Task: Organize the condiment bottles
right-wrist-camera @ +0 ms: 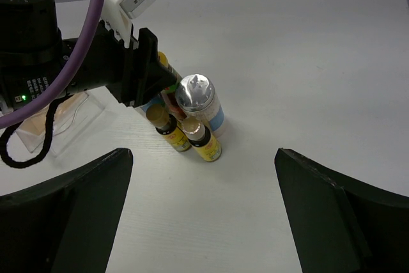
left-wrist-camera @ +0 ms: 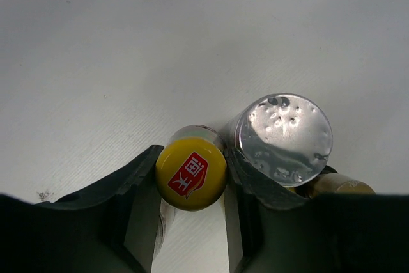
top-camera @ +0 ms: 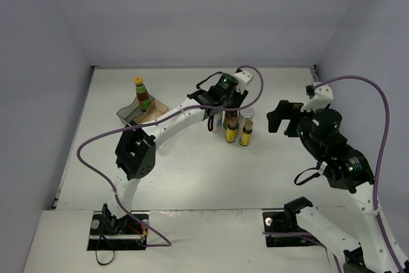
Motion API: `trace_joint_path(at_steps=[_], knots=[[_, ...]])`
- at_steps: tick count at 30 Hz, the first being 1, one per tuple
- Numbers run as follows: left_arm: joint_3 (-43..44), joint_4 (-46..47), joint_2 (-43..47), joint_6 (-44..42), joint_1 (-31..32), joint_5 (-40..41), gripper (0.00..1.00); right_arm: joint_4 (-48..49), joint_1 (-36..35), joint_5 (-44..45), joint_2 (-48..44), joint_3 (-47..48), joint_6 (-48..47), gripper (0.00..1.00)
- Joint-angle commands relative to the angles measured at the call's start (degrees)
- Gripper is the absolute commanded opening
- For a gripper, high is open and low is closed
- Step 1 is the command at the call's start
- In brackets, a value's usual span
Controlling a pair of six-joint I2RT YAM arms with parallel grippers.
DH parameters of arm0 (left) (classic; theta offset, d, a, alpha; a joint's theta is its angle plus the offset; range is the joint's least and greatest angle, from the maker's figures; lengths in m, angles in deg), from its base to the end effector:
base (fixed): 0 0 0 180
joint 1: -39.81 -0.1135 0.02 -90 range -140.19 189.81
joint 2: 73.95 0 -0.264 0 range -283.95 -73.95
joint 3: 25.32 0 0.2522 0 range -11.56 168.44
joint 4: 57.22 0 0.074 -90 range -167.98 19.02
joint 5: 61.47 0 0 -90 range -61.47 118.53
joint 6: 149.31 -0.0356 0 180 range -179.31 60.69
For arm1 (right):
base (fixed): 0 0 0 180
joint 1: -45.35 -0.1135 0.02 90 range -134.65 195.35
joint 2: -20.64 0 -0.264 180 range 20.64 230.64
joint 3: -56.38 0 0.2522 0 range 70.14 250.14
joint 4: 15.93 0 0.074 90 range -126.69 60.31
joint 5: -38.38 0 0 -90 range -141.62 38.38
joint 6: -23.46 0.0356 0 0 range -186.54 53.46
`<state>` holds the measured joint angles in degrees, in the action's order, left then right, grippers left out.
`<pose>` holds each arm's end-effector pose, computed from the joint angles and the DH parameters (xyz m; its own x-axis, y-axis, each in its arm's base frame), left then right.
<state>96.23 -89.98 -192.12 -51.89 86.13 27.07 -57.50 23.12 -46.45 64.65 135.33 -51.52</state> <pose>0.3391 -0.3564 0.3073 -0.4313 0.2647 -0.8625 0.6884 0.7145 -0.1249 0.1360 0.0521 0.4287 -0.1794 0.2055 -0.9621 -0.2562 0.9344 0.2474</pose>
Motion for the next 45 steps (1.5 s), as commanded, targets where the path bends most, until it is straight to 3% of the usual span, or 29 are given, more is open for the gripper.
trace_joint_path(at_steps=[1,8,15,19,27,32,38,45], knots=[[7.78,5.46,2.33,-2.85,-1.32,2.41,0.00,3.56,-0.44,1.33,0.11,1.17,-0.26,1.00],[16.84,8.36,0.22,-5.83,-4.66,4.88,0.00,3.12,-0.35,1.16,-0.15,1.96,-0.35,1.00],[18.86,10.74,2.93,-6.10,-9.67,6.37,0.00,3.29,-0.44,0.19,-0.16,2.31,-0.52,1.00],[17.55,5.93,6.98,-5.67,-11.78,8.38,0.00,3.55,-0.44,-0.42,0.11,2.66,-0.70,1.00],[1.32,-3.05,23.83,-3.64,-16.79,15.25,0.00,4.70,-0.44,-1.65,1.25,2.58,-1.14,1.00],[-8.37,-5.08,33.60,-2.85,-24.34,14.91,0.00,6.10,-0.44,-3.41,2.22,1.87,-1.05,1.00],[-15.32,-4.11,38.18,-1.71,-35.85,9.81,0.00,7.86,-0.44,-4.64,3.71,1.70,-0.96,1.00],[-18.57,-1.30,36.61,-1.80,-42.28,6.55,0.00,8.39,-0.44,-6.22,4.33,1.78,-1.05,1.00]])
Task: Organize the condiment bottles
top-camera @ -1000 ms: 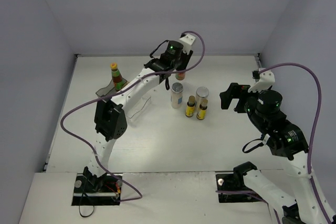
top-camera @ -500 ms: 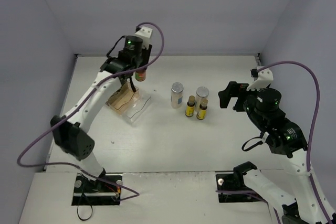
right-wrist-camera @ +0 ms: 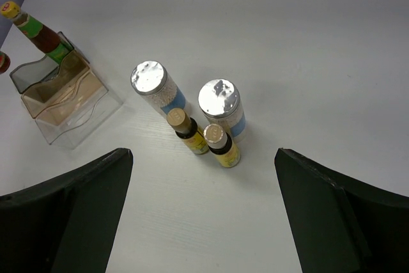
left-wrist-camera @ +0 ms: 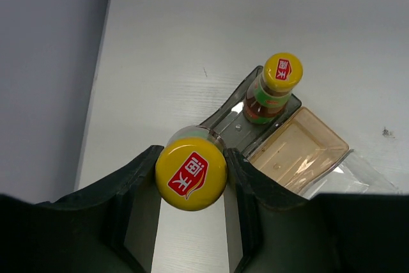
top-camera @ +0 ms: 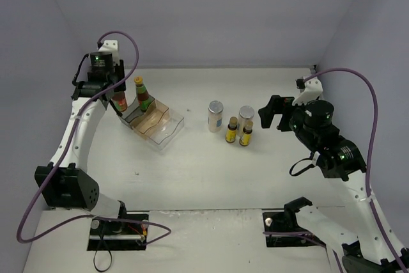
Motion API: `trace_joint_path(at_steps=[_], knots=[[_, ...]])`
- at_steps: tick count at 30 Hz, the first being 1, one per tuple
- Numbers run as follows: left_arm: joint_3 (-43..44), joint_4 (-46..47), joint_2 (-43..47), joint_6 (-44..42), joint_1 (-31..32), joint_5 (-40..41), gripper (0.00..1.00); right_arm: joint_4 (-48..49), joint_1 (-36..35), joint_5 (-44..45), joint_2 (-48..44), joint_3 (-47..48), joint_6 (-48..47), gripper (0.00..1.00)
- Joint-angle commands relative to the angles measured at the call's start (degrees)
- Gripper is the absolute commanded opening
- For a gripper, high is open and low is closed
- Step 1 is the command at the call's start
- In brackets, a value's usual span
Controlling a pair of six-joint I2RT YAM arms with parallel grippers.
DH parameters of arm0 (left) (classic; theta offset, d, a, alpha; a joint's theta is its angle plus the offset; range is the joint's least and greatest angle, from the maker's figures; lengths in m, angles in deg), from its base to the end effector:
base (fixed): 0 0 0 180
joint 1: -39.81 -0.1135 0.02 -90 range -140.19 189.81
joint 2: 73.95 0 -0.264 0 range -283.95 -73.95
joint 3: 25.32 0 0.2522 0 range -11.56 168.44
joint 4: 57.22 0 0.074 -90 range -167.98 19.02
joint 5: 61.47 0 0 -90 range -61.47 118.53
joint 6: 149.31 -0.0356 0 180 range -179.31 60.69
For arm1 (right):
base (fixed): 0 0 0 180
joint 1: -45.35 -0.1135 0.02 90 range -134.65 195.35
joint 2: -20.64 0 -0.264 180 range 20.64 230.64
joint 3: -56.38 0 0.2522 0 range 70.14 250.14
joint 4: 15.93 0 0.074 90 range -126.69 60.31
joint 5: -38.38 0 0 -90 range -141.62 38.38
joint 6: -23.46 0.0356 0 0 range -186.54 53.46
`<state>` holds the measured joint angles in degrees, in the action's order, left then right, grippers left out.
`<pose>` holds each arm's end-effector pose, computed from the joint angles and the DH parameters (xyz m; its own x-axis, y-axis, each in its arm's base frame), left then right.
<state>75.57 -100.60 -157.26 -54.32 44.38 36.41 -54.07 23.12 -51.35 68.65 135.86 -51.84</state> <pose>0.3274 -0.0213 0.4043 -0.4284 -0.0522 -0.9021 -0.0817 0.9965 -0.0189 0.1550 0.0632 0.4287 -0.1989 0.1928 -0.9609 -0.3345 0.9082 0.2515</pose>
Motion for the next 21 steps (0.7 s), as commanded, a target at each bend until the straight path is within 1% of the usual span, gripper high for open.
trace_joint_path(at_steps=[1,5,15,21], knots=[[1.82,9.85,1.31,0.98,-1.06,-3.48,0.00,4.87,-0.44,-1.33,0.24,1.35,-0.90,1.00],[0.50,12.31,-0.97,1.60,-2.21,-5.07,0.00,4.26,-0.44,-0.80,-0.11,1.35,-1.07,1.00],[-1.09,16.79,-5.28,2.21,-3.17,-5.85,0.00,3.82,-0.44,-0.45,-0.64,0.82,-1.16,1.00],[-5.21,20.57,-5.90,3.79,-4.05,-7.35,0.00,4.25,-0.44,-0.45,-0.55,0.12,-0.90,1.00]])
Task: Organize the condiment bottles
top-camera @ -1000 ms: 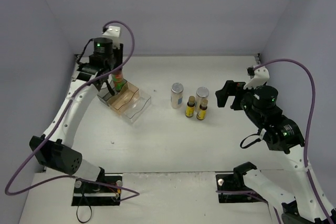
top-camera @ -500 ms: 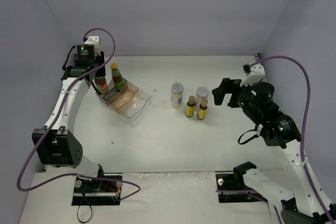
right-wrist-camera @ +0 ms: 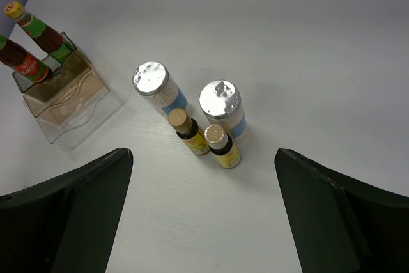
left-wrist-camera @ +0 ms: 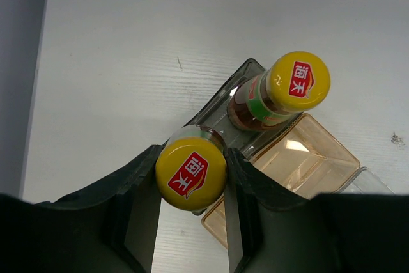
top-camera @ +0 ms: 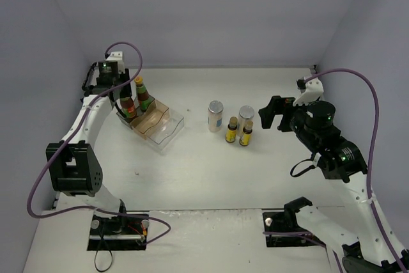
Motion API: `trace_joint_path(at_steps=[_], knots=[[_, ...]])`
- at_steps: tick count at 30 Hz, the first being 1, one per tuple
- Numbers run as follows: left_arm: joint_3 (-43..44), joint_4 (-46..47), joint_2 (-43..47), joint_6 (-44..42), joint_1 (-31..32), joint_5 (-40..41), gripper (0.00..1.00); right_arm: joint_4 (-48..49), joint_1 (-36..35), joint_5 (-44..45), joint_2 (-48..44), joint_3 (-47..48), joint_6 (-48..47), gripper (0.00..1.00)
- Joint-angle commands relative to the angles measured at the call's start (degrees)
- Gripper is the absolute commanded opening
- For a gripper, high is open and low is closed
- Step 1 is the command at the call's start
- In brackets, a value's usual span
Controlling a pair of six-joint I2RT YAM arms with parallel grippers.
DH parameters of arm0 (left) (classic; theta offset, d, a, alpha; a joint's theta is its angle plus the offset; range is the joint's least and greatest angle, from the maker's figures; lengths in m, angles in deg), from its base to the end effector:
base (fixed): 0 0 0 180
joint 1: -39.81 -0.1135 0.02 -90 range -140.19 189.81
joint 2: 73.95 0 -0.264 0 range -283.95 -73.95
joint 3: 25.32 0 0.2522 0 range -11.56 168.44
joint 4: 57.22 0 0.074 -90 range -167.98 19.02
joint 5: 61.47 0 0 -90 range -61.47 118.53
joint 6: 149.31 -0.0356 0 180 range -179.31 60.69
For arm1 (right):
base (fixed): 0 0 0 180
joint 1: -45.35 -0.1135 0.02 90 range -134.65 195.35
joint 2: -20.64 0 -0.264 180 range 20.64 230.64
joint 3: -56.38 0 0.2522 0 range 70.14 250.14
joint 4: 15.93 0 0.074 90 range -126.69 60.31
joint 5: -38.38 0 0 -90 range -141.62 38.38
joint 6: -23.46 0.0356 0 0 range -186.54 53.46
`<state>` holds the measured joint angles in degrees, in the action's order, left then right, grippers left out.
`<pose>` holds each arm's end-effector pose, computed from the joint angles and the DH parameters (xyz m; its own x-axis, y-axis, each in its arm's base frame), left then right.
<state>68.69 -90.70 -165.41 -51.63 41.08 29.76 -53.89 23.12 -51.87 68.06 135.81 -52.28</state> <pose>0.3726 -0.0075 0.3323 -0.5098 -0.1223 -0.8516 -0.0650 0.9925 -0.1037 0.1520 0.0623 0.4302 -0.1872 0.1896 -0.9639 -0.3469 0.9052 0.2454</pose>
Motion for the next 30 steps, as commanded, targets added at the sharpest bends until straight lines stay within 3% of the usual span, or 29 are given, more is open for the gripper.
trace_joint_path(at_steps=[1,8,16,20,24,30], knots=[[1.23,11.02,2.25,1.37,-0.75,-0.97,0.00,4.17,-0.44,0.08,0.13,0.07,-0.38,1.00],[-2.46,13.22,2.34,2.07,-0.75,-1.23,0.10,4.78,-0.44,-0.01,0.48,-0.54,-0.46,1.00],[-4.13,12.34,2.95,1.99,-0.75,-1.23,0.62,4.87,-0.44,-0.45,0.13,-1.24,-0.20,1.00],[-3.26,9.81,4.36,1.90,-0.66,-0.18,0.73,4.87,-0.44,-0.45,0.04,-1.07,-0.29,1.00],[1.13,4.18,5.76,1.99,-0.66,0.52,0.75,4.87,-0.44,-0.54,0.04,-0.63,-0.29,1.00],[8.43,-3.03,9.63,4.97,1.88,-5.27,0.75,4.61,-0.44,-0.28,-0.13,-0.37,-0.46,1.00]])
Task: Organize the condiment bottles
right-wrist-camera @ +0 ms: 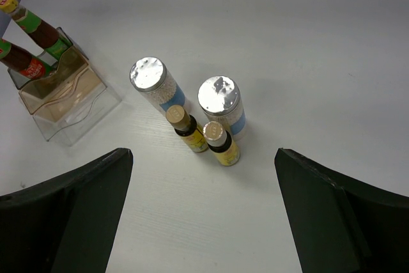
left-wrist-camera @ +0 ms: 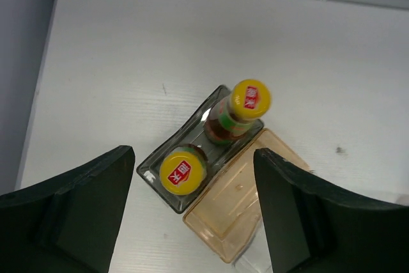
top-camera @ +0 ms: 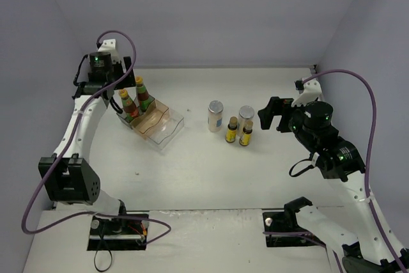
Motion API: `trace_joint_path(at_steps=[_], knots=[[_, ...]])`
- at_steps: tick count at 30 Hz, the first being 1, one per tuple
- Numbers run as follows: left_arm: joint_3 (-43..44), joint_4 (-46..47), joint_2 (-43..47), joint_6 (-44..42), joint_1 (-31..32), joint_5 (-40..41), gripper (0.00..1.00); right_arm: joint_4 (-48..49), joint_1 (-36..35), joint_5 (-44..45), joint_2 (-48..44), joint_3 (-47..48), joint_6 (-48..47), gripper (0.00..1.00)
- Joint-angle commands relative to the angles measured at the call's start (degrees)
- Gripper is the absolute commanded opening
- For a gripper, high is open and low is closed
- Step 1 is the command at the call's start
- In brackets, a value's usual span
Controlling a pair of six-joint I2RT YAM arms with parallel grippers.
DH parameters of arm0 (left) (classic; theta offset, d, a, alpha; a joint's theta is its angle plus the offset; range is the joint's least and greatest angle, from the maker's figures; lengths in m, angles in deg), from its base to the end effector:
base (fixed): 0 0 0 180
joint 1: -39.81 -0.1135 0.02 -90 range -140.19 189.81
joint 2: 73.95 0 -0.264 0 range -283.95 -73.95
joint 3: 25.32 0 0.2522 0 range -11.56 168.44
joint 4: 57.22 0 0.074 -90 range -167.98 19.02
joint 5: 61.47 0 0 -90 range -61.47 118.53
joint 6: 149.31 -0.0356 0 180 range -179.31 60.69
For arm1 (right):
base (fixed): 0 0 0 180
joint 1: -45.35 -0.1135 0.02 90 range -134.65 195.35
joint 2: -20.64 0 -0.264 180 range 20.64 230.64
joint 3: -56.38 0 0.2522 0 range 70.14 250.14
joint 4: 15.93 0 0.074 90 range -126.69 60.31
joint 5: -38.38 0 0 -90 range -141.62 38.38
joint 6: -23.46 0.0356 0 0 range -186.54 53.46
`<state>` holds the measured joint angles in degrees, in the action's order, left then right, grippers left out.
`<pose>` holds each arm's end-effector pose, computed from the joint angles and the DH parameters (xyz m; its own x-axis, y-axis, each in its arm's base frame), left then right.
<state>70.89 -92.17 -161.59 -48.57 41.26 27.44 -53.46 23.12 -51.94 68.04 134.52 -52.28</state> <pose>0.3566 -0.0097 0.3662 -0.4443 -0.1751 -0.8786 -0.0412 0.9837 -0.1753 0.1544 0.0633 0.4238 -0.2005 0.1841 -0.9622 -0.3447 0.9061 0.2452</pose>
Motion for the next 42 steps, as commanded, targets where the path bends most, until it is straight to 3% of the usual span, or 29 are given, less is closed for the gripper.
trace_joint_path(at_steps=[1,8,15,24,40,42], knots=[[6.75,-2.01,6.07,1.83,3.02,-3.48,0.75,4.17,-0.44,-0.21,-0.20,0.92,-0.38,1.00],[8.95,-2.45,4.32,3.31,19.27,-3.05,0.75,4.17,-0.44,-0.30,0.15,1.01,-0.37,1.00],[11.49,-0.61,-5.08,1.65,32.98,-1.90,0.76,3.56,-0.44,-0.30,-0.55,1.19,-0.02,1.00],[18.96,-0.43,-16.50,1.83,39.58,-3.05,0.76,2.33,-0.44,0.14,-2.04,0.84,0.68,1.00],[21.25,-1.75,-23.37,1.30,40.91,2.13,0.75,2.06,-0.44,1.99,-3.10,-0.13,0.42,1.00],[21.52,-1.66,-23.72,1.21,41.00,2.57,0.71,2.15,-0.44,1.81,-3.10,-0.22,0.50,1.00]])
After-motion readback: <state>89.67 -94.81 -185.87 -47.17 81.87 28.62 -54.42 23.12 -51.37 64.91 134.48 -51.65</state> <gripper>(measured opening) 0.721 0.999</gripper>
